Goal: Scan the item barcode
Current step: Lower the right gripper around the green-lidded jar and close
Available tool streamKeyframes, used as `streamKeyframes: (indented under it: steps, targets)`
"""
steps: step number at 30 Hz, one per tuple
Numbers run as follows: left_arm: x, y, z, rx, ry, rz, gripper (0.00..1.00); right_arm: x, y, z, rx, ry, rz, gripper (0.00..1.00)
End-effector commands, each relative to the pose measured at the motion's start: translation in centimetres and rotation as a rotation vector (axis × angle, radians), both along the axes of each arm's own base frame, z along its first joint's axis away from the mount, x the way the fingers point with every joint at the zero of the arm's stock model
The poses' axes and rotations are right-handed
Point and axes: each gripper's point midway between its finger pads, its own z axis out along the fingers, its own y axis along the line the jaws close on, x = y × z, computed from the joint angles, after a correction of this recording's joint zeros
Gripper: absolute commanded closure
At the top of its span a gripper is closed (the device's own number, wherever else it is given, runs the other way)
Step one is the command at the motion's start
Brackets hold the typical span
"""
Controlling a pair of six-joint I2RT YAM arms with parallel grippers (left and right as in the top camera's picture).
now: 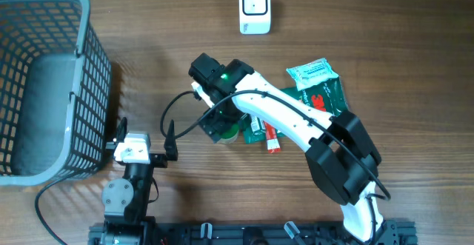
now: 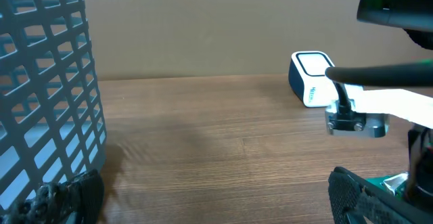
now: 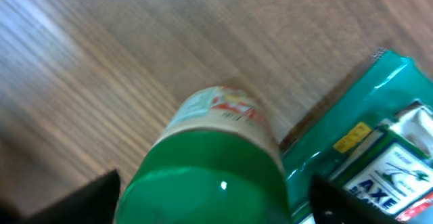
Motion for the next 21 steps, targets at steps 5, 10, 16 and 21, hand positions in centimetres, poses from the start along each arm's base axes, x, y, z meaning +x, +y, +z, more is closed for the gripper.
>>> streamKeyframes:
  steps: [5, 10, 16, 21]
  targets:
    - [0.0, -0.2, -0.1, -0.007, -0.001, -0.011, 0.0, 0.7, -0.9, -0.5, -0.058, -0.017, -0.188, 0.37]
    - [0.0, -0.2, -0.1, -0.007, -0.001, -0.012, 0.0, 1.7, 0.2, 2.1, -0.015, -0.017, -0.435, 0.35]
    - [0.0, -0.2, -0.1, -0.007, -0.001, -0.011, 0.0, 2.9, 1.1, 2.9, 0.051, 0.017, -0.866, 0.31]
    - [0.0, -0.2, -0.1, -0.007, -0.001, -0.011, 0.0, 3.5, 1.1, 2.7, 0.073, 0.017, -1.049, 0.31]
